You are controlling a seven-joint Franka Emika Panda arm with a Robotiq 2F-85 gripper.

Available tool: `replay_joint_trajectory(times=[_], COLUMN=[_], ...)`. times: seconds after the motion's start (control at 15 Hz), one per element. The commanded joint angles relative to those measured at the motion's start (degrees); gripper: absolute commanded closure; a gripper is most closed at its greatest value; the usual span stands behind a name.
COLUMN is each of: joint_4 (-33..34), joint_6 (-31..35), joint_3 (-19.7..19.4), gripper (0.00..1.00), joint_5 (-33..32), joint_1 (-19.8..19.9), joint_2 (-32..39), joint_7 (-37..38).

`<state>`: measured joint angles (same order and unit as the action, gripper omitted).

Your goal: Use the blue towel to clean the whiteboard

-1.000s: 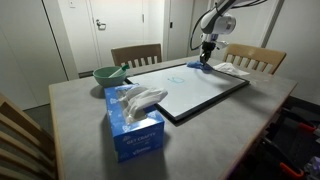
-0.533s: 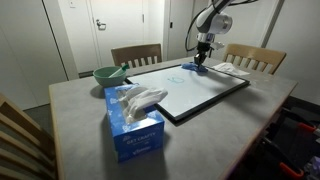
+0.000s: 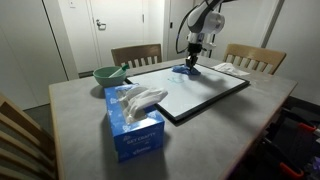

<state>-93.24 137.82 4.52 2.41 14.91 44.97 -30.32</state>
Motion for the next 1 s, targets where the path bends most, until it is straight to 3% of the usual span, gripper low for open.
replay_joint_trajectory(times=[0.0,0.6,0.93], joint_4=[-2.2,0.9,1.9], joint_6=[-0.6,-8.4,-9.1], joint_3=[1.8,4.9,6.2], gripper=[0.97,0.97,0.97], joint_5=[-0.9,-2.1,-1.9], joint_1=[-1.8,-6.9,-9.8], joint_2=[0.2,1.9,2.6], joint_7=[-1.2,-3.9,-5.1])
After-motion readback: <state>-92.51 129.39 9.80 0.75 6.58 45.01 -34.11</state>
